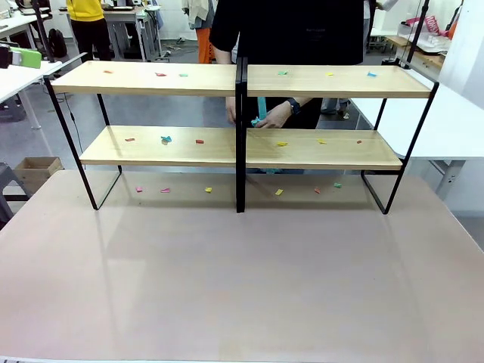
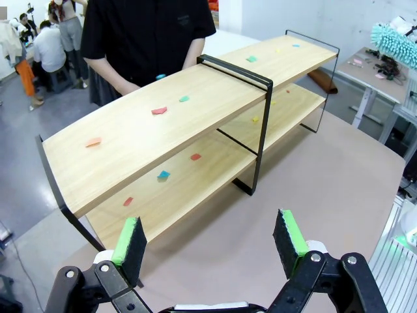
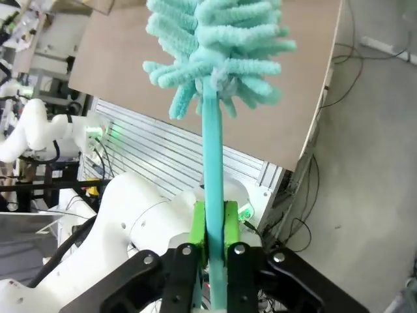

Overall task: Clean the shelves.
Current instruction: Pick up the Duster when the human hands it over, then clean a randomly selected level of the Shelf with the Duster.

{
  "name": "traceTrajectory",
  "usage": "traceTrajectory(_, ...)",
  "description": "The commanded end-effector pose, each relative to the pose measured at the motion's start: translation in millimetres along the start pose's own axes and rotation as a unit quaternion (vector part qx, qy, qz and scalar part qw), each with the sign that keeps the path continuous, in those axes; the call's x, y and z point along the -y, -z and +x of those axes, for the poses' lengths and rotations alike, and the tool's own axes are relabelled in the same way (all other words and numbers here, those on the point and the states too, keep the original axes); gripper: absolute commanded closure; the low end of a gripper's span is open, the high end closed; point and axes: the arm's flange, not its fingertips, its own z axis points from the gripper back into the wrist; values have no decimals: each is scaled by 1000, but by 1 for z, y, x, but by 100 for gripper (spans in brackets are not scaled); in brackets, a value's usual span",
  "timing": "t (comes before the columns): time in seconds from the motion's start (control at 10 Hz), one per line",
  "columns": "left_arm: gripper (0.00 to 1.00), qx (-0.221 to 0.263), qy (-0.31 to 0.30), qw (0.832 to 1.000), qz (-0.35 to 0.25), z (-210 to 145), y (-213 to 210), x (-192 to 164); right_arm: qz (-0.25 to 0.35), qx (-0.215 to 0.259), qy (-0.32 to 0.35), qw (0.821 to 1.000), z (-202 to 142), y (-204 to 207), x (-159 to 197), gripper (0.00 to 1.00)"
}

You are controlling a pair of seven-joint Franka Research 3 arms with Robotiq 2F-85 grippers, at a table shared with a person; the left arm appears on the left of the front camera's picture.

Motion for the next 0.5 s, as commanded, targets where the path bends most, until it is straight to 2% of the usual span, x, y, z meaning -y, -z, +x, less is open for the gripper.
traceTrajectory(0.0, 0, 2, -2, 1000, -3, -1, 2, -1, 15, -27, -25, 999, 13, 12, -11, 88)
traceTrajectory(0.4, 0, 2, -2, 1000, -3, -1, 2, -1, 15, -27, -25, 999, 13, 12, -11, 88)
